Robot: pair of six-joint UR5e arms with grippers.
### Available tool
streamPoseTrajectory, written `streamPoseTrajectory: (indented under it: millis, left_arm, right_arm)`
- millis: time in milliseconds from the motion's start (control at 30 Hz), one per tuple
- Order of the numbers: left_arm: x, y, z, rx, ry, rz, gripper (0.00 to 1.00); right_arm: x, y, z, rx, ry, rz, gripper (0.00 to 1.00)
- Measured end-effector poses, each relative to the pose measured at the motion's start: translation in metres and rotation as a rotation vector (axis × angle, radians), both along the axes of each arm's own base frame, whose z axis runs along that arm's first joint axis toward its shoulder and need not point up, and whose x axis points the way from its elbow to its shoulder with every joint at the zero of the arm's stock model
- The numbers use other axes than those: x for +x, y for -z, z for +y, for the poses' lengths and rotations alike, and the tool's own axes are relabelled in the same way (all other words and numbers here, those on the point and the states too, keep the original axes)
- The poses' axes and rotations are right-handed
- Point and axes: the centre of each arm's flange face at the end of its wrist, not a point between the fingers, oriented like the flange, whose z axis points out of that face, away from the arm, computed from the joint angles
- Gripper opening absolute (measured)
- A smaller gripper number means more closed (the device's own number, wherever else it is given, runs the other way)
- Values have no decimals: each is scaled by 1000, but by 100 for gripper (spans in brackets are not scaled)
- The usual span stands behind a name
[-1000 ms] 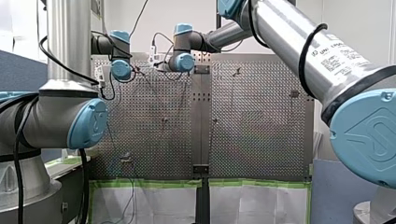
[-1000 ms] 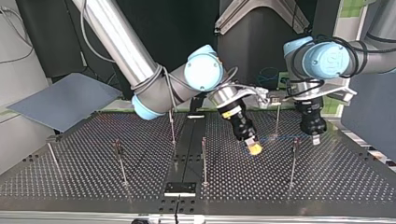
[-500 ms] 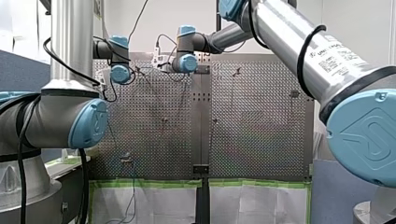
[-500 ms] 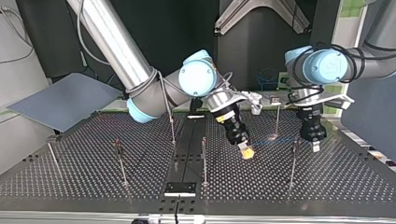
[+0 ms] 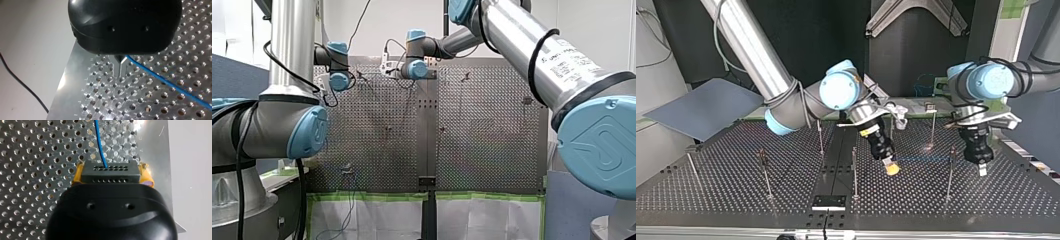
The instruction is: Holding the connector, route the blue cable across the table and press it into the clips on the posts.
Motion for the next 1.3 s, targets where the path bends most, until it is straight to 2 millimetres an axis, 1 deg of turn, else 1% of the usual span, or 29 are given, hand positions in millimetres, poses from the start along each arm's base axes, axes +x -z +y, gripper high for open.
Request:
streamPoseTrajectory:
  millis: [133, 300, 333, 367, 400, 433, 467, 500, 533, 567, 600, 633, 667, 700, 733, 767, 1100, 1300]
  left_arm:
    - [1, 0, 6, -2, -4, -4, 0]
    - [1, 2, 7, -4, -3, 10, 0]
    - [0, 3, 7, -6, -5, 17, 17]
    - [-1, 3, 6, -8, -8, 23, 27]
    - [-1, 4, 6, -11, -11, 30, 27]
    - [-2, 5, 5, -15, -16, 39, 37]
    - [-3, 6, 4, -19, -19, 46, 43]
    - [-4, 8, 4, -25, -20, 55, 43]
    - [-5, 9, 3, -31, -20, 62, 45]
    - [-6, 10, 3, -38, -19, 69, 53]
    - [-6, 11, 2, -46, -18, 75, 53]
    - [-7, 12, 2, -54, -17, 83, 61]
    - [-8, 13, 2, -59, -17, 90, 82]
    - [-9, 14, 2, -61, -17, 97, 82]
    - [-10, 15, 2, -62, -17, 107, 95]
    - [-10, 16, 1, -62, -17, 114, 100]
    - [-23, 20, -6, -57, -67, 196, 100]
    - [-41, 20, -12, -63, -73, 233, 100]
  right_arm:
    - [-2, 0, -3, -2, 2, 1, 0]
    - [-3, 0, -5, -4, 4, 3, 0]
    - [-3, 0, -5, -5, 4, 3, 0]
    - [-3, 0, -5, -5, 4, 4, 0]
    - [-3, 0, -5, -6, 4, 5, 0]
    - [-3, 0, -5, -6, 5, 5, 0]
    - [-3, 0, -5, -7, 6, 7, 0]
    - [-3, 0, -5, -8, 7, 8, 0]
    - [-3, 0, -6, -9, 10, 9, 0]
    - [-4, 1, -6, -9, 15, 10, 0]
    - [-4, 1, -6, -10, 19, 11, 0]
    - [-4, 1, -7, -11, 24, 12, 0]
    - [-5, 1, -7, -12, 30, 13, 0]
    - [-5, 1, -7, -13, 35, 15, 0]
    - [-5, 1, -8, -14, 41, 16, 0]
    - [-6, 1, -8, -17, 49, 18, 0]
    - [-6, 1, -6, -33, 93, 42, 0]
    - [-5, 2, -4, -35, 95, 49, 0]
